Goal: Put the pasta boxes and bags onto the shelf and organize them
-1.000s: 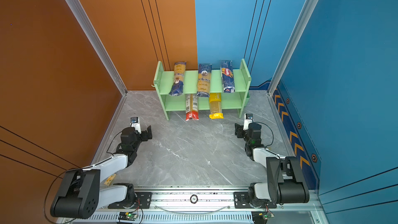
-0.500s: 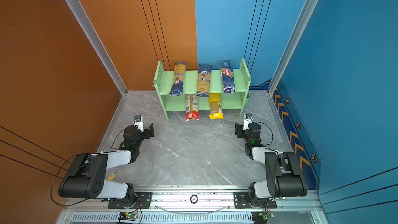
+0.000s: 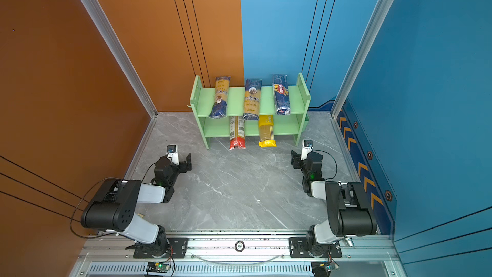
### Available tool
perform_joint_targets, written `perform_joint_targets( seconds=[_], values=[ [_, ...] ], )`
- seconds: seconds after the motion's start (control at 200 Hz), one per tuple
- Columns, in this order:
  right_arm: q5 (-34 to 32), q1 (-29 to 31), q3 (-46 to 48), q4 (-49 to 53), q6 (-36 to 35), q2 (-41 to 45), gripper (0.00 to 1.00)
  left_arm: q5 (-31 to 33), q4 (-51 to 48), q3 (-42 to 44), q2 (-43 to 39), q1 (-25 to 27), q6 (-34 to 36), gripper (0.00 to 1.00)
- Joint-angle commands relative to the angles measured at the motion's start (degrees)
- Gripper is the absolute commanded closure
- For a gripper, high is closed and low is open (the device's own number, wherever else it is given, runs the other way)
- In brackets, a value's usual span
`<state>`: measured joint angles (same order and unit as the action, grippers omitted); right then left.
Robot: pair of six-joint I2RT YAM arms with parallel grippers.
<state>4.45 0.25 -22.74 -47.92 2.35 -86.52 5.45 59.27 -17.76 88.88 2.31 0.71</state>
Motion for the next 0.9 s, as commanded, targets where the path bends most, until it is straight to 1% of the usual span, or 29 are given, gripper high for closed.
perform_joint_targets(
  seconds=[0.0, 0.26, 0.38, 0.491, 0.596, 0.721, 0.856, 0.896],
  values=[
    [-1.4, -0.7, 2.6, -6.9, 0.4, -2.3, 0.27, -0.9, 3.5, 1.1, 0.7, -0.3, 1.2, 0.02],
    [-0.9, -0.8, 2.4, -6.4, 0.2, -2.2, 0.26, -2.7, 4.6, 1.6, 0.9, -0.3, 1.8, 0.02],
    [-1.1, -0.8, 2.0, -5.7, 0.3, -2.2, 0.24, -4.0, 2.7, 0.7, 0.8, -1.2, 1.4, 0.02],
    [-1.2, -0.8, 2.0, -5.6, 0.4, -2.2, 0.18, -3.6, -0.5, -1.1, 0.8, -2.4, -0.3, 0.02],
    [-1.3, -0.8, 2.0, -5.6, 0.4, -2.2, 0.13, -2.6, -5.9, -3.8, 0.8, -2.9, -1.1, 0.02],
    [-1.3, -0.8, 1.9, -5.5, 0.4, -2.2, 0.09, -2.2, -6.0, -3.8, 0.9, -2.5, -0.9, 0.02],
    [-1.2, -0.8, 1.9, -5.5, 0.4, -2.2, 0.0, -2.1, -6.0, -3.8, 0.8, -2.5, -0.9, 0.02],
    [-1.3, -0.8, 1.9, -5.5, 0.3, -2.2, 0.0, -2.1, -6.0, -3.7, 0.8, -2.5, -0.9, 0.02]
  ],
)
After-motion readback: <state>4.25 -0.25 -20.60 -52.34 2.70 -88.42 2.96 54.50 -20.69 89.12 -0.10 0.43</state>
